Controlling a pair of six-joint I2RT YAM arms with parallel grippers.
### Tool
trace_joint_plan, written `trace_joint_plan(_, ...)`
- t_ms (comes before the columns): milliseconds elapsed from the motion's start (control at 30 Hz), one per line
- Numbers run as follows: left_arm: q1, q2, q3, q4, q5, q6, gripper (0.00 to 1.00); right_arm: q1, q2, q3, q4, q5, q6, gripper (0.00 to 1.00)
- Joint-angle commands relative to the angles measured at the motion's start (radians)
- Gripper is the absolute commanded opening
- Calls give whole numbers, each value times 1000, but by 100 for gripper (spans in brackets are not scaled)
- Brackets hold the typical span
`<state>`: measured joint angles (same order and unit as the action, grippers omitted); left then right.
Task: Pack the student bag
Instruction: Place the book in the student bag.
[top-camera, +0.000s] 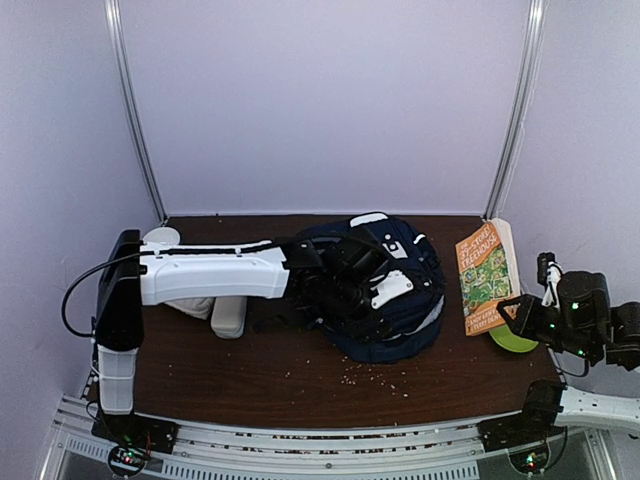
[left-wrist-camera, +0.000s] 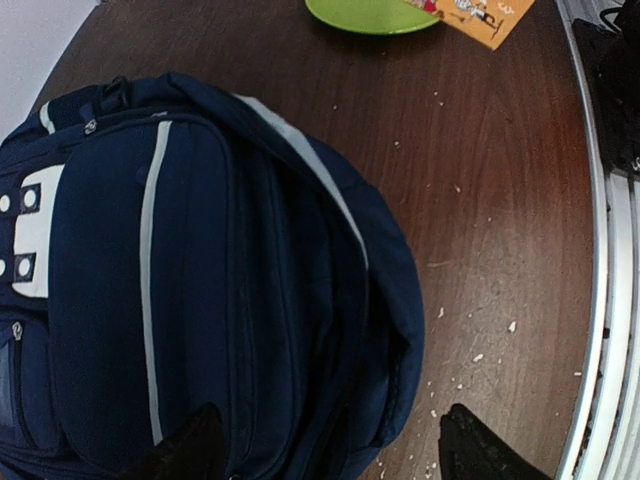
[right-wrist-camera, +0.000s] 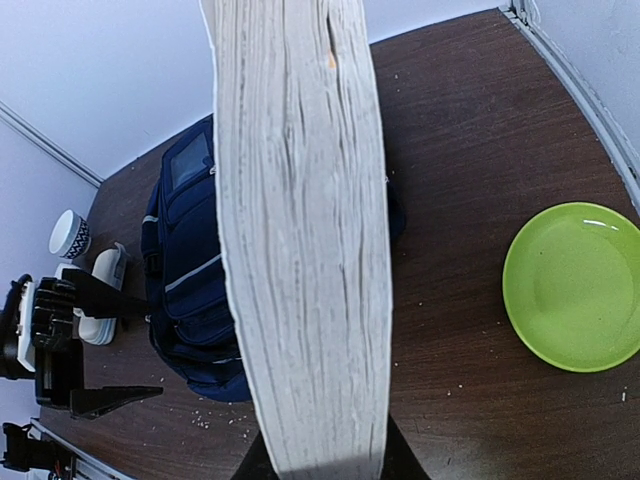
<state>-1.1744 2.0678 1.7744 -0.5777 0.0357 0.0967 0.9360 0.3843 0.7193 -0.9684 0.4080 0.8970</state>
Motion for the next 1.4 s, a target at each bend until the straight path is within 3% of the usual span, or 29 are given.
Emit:
trace_joint_plan(0,-8,100,115,-40,30,28,75,-2,-17,11,80,42,-16,0)
trace_joint_plan(100,-7,160,174,-64,13,30,71,-1,-20,4,91,34,-17,0)
trace_joint_plan(233,-8,201,213,-68,13,32,55,-2,-36,-8,101,31,-17,0)
trace_joint_plan(433,-8,222,223,-69,7,26,38,-3,-42,-8,115,34,-27,0)
trace_joint_plan(500,-8,226,226,-68,-5,26,26,-2,-40,-8,121,30,-31,0)
trace_joint_plan(600,-6,218,231,-63,-41,13,0,-3,-37,-9,124,25,-35,0)
trace_joint_plan(1100,4,-67,66,180,-124,-102,0,-2,-65,-43,141,27,-28,0)
trace_joint_plan(1367,12,-90,74,206,-378,-102,0,-3,-74,-54,256,-170,-51,0)
